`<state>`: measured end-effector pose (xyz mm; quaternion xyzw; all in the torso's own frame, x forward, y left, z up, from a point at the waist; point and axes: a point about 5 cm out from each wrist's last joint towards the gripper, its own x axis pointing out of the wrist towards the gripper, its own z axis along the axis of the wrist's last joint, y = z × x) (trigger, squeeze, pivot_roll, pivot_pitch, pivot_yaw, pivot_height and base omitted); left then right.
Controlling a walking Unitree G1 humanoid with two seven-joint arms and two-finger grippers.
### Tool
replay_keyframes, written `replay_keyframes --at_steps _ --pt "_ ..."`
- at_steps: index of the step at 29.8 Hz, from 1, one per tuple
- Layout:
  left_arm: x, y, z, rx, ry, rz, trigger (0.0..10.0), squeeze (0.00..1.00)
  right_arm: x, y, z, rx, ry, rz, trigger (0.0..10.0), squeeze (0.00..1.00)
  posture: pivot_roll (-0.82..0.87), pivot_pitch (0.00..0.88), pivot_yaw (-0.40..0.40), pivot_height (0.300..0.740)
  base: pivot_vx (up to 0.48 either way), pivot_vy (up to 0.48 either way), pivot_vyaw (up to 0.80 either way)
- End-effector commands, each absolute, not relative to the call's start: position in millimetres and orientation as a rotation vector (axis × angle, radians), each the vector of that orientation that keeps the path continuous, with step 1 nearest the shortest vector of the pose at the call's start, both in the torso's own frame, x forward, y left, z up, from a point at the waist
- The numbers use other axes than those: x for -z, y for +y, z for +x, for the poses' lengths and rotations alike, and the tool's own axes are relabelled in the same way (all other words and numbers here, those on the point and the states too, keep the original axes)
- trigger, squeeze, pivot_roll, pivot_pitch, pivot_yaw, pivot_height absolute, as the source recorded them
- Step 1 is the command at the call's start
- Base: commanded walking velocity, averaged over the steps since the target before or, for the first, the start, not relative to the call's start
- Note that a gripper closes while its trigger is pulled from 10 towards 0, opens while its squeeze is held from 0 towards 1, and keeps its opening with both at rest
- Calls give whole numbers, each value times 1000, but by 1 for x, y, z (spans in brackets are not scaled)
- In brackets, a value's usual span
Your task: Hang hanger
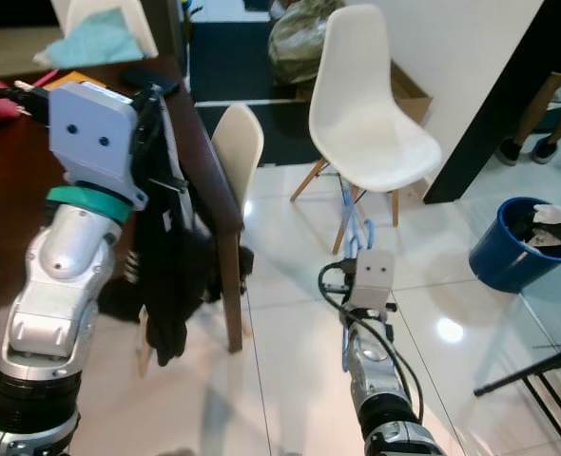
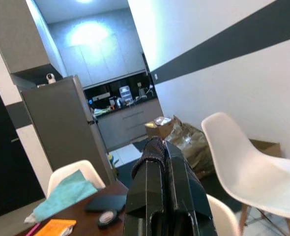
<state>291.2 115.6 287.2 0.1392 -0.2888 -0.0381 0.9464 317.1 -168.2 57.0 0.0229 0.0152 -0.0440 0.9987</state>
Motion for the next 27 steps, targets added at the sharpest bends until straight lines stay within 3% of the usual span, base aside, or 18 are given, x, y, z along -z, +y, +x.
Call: replay_keyframes --at_steps 1,3,6,17,20,22,23,25,26,27 --pt "-294 118 289 56 -626 292 10000 0 -55 -164 317 67 40 45 10000 0 60 1 54 740 465 0 0" --pt "-297 118 289 47 -638 296 10000 0 -55 -163 317 62 39 44 10000 0 60 1 54 740 465 0 0" --pt "-329 124 281 -116 -855 521 10000 0 -56 -158 317 35 36 36 10000 0 69 5 52 740 465 0 0" --pt "-371 142 281 -351 -1009 610 10000 0 -59 -155 320 17 30 34 10000 0 78 2 41 740 454 0 0" --pt "-350 142 289 -299 -875 560 10000 0 -60 -154 321 15 27 33 10000 0 73 2 42 740 0 0 0" --pt "-315 139 297 -231 -670 408 10000 0 -60 -155 321 16 26 30 10000 0 73 3 38 740 0 0 0" --pt "-315 139 297 -231 -670 408 10000 0 -60 -155 321 16 26 30 10000 0 73 3 38 740 0 0 0" --pt "-270 135 309 -160 -305 68 10000 0 -59 -156 320 14 28 28 10000 0 74 4 33 740 0 0 0" --pt "-255 132 312 -138 -185 -39 10000 0 -59 -156 320 12 29 27 10000 0 75 4 32 740 0 0 0" --pt "-255 132 312 -138 -185 -39 10000 0 -59 -156 320 12 29 27 10000 0 75 4 32 740 0 0 0"
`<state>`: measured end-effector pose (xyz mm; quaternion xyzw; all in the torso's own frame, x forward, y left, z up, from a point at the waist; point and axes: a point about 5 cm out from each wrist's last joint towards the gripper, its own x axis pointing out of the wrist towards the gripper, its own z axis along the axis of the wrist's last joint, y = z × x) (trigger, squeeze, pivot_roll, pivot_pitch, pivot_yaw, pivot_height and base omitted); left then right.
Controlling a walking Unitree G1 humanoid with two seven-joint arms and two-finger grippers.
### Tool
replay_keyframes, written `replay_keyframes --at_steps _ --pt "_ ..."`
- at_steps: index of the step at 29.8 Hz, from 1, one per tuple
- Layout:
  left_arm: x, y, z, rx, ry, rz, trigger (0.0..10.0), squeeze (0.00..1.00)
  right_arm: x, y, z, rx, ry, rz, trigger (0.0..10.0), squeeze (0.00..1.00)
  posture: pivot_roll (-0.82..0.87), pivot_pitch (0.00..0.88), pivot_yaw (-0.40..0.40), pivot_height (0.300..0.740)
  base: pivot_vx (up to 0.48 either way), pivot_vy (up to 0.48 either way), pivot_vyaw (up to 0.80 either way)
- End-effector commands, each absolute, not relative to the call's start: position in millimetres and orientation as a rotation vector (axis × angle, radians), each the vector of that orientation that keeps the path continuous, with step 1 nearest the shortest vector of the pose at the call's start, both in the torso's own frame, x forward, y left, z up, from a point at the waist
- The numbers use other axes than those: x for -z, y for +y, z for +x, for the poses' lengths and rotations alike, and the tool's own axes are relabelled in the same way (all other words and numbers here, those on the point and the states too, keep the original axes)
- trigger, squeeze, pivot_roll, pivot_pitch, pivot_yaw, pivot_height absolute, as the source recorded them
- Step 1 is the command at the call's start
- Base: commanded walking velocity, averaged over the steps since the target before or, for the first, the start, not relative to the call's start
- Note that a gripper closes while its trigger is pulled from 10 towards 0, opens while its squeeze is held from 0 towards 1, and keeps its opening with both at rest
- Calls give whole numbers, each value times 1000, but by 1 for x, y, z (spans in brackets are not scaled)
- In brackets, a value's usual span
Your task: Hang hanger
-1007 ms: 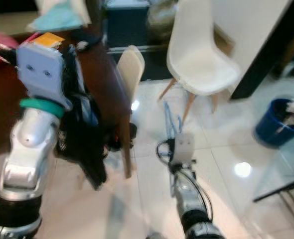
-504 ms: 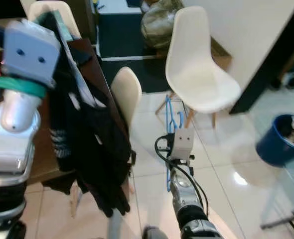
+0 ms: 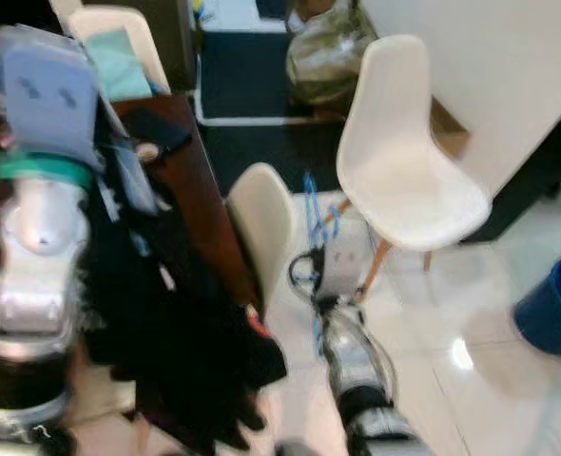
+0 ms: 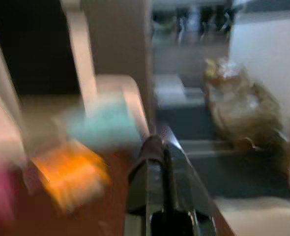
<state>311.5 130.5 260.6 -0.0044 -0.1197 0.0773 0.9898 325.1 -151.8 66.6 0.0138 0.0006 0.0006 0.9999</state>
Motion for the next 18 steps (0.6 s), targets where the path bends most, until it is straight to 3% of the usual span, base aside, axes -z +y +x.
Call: replay_keyframes --at_steps 1,12,13,14,16,17,18 --pt "-246 128 313 -106 -120 -120 10000 0 -59 -156 320 10 30 26 10000 0 75 6 29 740 0 0 0" --pt "-220 148 325 -168 75 -212 10000 0 -62 -153 323 -5 23 24 10000 0 77 11 17 740 0 0 0" --pt "-224 163 326 -248 22 -87 10000 0 -63 -153 323 -11 19 21 10000 0 74 17 13 740 0 0 0" --pt "-224 163 326 -248 22 -87 10000 0 -63 -153 323 -11 19 21 10000 0 74 17 13 740 0 0 0" --pt "-262 197 328 -427 -235 384 10000 0 -67 -152 324 -27 0 12 10000 0 86 32 1 740 0 0 0" --pt "-262 197 328 -427 -235 384 10000 0 -67 -152 324 -27 0 12 10000 0 86 32 1 740 0 0 0" --pt "-276 204 329 -461 -325 595 10000 0 -69 -151 325 -37 -12 7 10000 0 90 39 -4 740 0 0 0"
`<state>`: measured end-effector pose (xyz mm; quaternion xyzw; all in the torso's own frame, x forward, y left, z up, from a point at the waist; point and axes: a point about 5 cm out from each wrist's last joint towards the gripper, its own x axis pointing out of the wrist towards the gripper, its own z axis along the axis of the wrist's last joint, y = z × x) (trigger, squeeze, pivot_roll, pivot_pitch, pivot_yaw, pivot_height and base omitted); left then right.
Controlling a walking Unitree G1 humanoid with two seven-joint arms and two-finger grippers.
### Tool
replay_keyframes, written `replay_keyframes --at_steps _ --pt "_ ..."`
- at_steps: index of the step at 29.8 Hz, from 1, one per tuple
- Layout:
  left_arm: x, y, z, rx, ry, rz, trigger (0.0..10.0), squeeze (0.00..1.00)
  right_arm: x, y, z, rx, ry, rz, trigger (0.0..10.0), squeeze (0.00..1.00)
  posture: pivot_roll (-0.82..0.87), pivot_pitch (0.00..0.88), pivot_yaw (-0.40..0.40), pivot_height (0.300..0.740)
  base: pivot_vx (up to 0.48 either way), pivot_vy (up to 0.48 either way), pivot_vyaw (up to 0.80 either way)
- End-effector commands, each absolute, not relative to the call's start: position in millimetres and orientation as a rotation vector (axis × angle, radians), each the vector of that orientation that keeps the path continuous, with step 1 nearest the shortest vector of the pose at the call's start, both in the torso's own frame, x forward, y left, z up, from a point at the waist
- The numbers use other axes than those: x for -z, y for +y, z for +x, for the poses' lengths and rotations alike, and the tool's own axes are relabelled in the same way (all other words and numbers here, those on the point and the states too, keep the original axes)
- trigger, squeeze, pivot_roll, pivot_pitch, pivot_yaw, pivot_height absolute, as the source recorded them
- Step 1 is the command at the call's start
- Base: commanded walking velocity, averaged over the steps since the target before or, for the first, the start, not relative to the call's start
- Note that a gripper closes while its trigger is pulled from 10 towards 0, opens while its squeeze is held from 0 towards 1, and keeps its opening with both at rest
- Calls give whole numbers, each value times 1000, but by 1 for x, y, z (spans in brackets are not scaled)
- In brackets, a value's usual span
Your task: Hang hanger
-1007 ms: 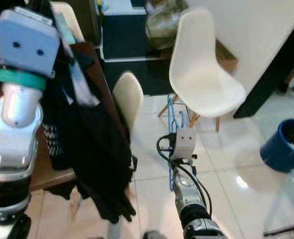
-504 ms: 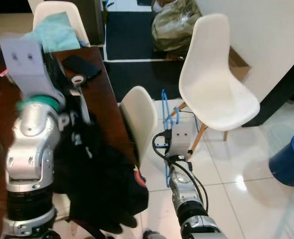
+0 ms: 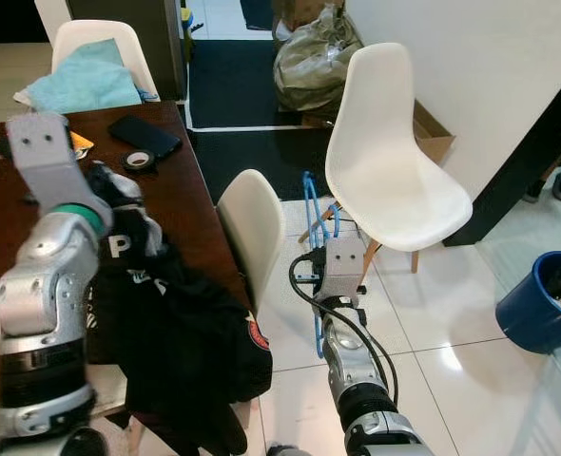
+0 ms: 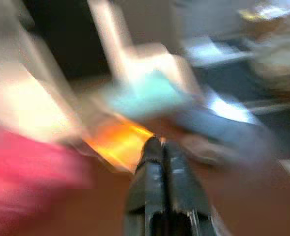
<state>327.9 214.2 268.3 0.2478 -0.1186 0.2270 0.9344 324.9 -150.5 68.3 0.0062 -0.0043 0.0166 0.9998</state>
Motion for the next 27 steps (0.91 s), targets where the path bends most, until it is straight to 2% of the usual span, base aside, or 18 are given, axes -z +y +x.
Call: replay_keyframes --at_steps 1,2,3,5,7,9,10,11,13,14,16,17,18,19,21,23,24,27 --pt "-276 204 329 -461 -325 595 10000 0 -69 -151 325 -37 -12 7 10000 0 90 39 -4 740 0 0 0" --pt "-262 204 338 -333 -247 713 10000 0 -74 -149 326 -56 -32 -5 10000 0 94 53 -13 740 0 0 0" --pt "-241 203 342 -201 -144 741 10000 0 -79 -148 327 -74 -53 -14 10000 0 91 64 -18 740 0 0 0" --pt "-195 188 337 78 43 671 10000 0 -88 -146 330 -99 -87 -24 10000 0 92 81 -23 740 0 0 0" --pt "-195 188 337 78 43 671 10000 0 -88 -146 330 -99 -87 -24 10000 0 92 81 -23 740 0 0 0" --pt "-176 176 328 150 102 563 10000 0 -92 -147 331 -103 -101 -23 10000 0 93 103 -31 740 0 0 0" --pt "-176 176 328 150 102 563 10000 0 -92 -147 331 -103 -101 -23 10000 0 93 103 -31 740 0 0 0" --pt "-171 170 325 153 106 462 10000 545 -93 -148 331 -104 -103 -23 10000 0 92 106 -33 740 0 0 0" --pt "-168 167 324 153 105 396 10000 545 -93 -148 331 -105 -104 -24 10000 0 93 108 -36 740 0 0 0" --pt "-172 163 323 134 84 281 10000 1000 -93 -147 331 -111 -102 -26 10000 0 91 113 -40 740 0 0 0" --pt "-172 163 323 134 84 281 10000 1000 -93 -147 331 -111 -102 -26 10000 0 91 113 -40 740 0 0 0" --pt "-181 162 323 89 55 160 10000 1000 -92 -146 330 -119 -99 -27 10000 0 95 114 -43 740 0 0 0" --pt "-181 162 323 89 55 160 10000 1000 -92 -146 330 -119 -99 -27 10000 0 95 114 -43 740 0 0 0" --pt "-194 160 322 43 9 22 10000 1000 -91 -145 329 -127 -95 -28 10000 0 99 115 -47 740 0 0 0" --pt "-194 160 322 43 9 22 10000 1000 -91 -145 329 -127 -95 -28 10000 0 99 115 -47 740 0 0 0" --pt "-213 155 311 -22 -50 -148 10000 1000 -90 -144 329 -137 -92 -30 10000 0 104 109 -52 740 0 0 0" --pt "-214 160 304 -84 -62 -124 10000 1000 -91 -144 329 -141 -91 -32 10000 0 104 108 -58 740 0 0 0" --pt "-214 164 299 -125 -67 -92 10000 1000 -92 -145 330 -144 -90 -33 10000 0 105 107 -61 740 0 0 0"
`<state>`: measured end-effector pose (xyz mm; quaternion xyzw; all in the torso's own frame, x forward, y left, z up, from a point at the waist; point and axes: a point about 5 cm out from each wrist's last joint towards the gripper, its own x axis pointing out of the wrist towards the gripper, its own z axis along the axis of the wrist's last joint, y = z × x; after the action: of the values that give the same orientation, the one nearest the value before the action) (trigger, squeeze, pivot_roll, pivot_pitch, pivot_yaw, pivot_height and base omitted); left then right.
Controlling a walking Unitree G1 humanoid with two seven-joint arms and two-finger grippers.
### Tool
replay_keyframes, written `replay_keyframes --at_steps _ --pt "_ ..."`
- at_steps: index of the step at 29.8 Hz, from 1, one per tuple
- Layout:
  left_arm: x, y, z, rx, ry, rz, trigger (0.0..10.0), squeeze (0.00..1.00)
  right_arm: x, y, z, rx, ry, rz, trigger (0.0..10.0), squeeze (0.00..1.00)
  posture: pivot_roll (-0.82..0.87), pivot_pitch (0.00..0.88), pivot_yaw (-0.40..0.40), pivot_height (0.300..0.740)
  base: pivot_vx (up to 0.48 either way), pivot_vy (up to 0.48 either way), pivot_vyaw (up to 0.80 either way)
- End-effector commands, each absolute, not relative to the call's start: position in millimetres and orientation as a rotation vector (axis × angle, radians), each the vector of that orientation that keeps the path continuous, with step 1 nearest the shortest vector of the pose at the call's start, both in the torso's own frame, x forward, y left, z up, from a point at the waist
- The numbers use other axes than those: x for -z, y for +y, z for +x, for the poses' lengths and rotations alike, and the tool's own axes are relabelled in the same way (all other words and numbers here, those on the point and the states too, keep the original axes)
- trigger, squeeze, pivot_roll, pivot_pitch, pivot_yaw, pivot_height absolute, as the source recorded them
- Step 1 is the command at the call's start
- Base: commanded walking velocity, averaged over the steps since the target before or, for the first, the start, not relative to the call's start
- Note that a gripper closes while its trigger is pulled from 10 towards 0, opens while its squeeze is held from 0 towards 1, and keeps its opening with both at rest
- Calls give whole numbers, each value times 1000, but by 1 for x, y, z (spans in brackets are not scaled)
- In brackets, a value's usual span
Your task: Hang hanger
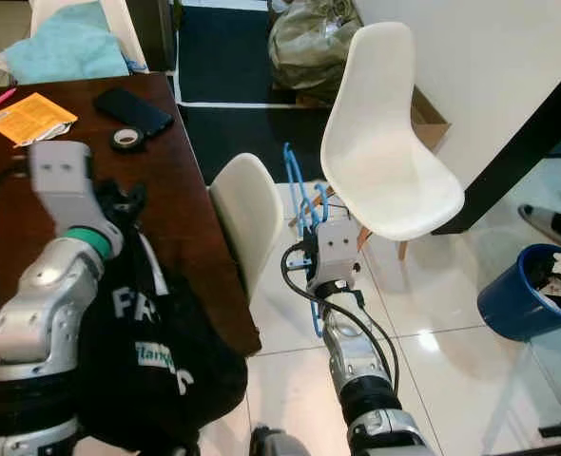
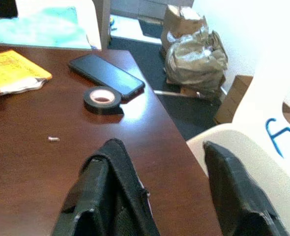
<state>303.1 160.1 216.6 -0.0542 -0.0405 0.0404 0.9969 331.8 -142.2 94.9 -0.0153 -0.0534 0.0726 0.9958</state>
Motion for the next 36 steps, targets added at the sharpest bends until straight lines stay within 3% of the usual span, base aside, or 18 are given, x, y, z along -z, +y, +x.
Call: replay_keyframes --at_steps 1,3,5,8,9,11,12,20,22,24,27,29,30,31,32,33,35,36 --pt "-214 164 299 -125 -67 -92 10000 1000 -92 -145 330 -144 -90 -33 10000 0 105 107 -61 740 0 0 0" --pt "-234 188 301 -231 -202 146 10000 1000 -94 -144 332 -156 -86 -35 10000 0 118 103 -79 740 0 0 0" --pt "-234 188 301 -231 -202 146 10000 1000 -94 -144 332 -156 -86 -35 10000 0 118 103 -79 740 0 0 0" --pt "-254 201 304 -275 -308 304 10000 1000 -95 -143 333 -166 -84 -37 10000 0 118 102 -80 740 0 0 0" --pt "-298 218 320 -329 -462 481 10000 1000 -97 -140 335 -177 -87 -36 10000 0 114 100 -87 740 0 0 0" --pt "-298 218 320 -329 -462 481 10000 1000 -97 -140 335 -177 -87 -36 10000 0 114 100 -87 740 0 0 0" --pt "-323 223 330 -350 -531 518 10000 0 -98 -139 335 -180 -90 -36 10000 0 106 102 -87 740 0 0 0" --pt "-390 188 365 -327 -766 596 10000 0 -97 -144 331 -171 -94 -43 10000 0 60 112 -76 740 0 0 0" --pt "-411 163 369 -318 -894 763 10000 0 -98 -147 327 -158 -102 -44 10000 0 30 117 -54 740 0 0 0" --pt "-411 163 369 -318 -894 763 10000 0 -98 -147 327 -158 -102 -44 10000 0 30 117 -54 740 0 0 0" --pt "-400 140 376 -186 -889 861 10000 0 -94 -153 321 -131 -99 -46 10000 0 13 123 -37 740 0 0 0" --pt "-338 135 398 46 -483 473 10000 0 -89 -159 315 -110 -88 -50 10000 0 9 131 -32 740 0 0 0" --pt "-338 135 398 46 -483 473 10000 0 -89 -159 315 -110 -88 -50 10000 0 9 131 -32 740 0 0 0" --pt "-307 130 400 139 -336 302 10000 0 -88 -160 313 -105 -86 -50 10000 0 8 139 -34 740 0 0 0" --pt "-307 130 400 139 -336 302 10000 0 -88 -160 313 -105 -86 -50 10000 0 8 139 -34 740 0 0 0" --pt "-280 124 399 177 -235 180 10000 0 -88 -161 311 -103 -84 -50 10000 0 10 145 -41 740 0 0 0" --pt "-280 124 399 177 -235 180 10000 0 -88 -161 311 -103 -84 -50 10000 0 10 145 -41 740 0 0 0" --pt "-256 117 390 185 -166 117 10000 0 -88 -160 311 -107 -81 -50 10000 0 17 150 -42 740 0 0 0"
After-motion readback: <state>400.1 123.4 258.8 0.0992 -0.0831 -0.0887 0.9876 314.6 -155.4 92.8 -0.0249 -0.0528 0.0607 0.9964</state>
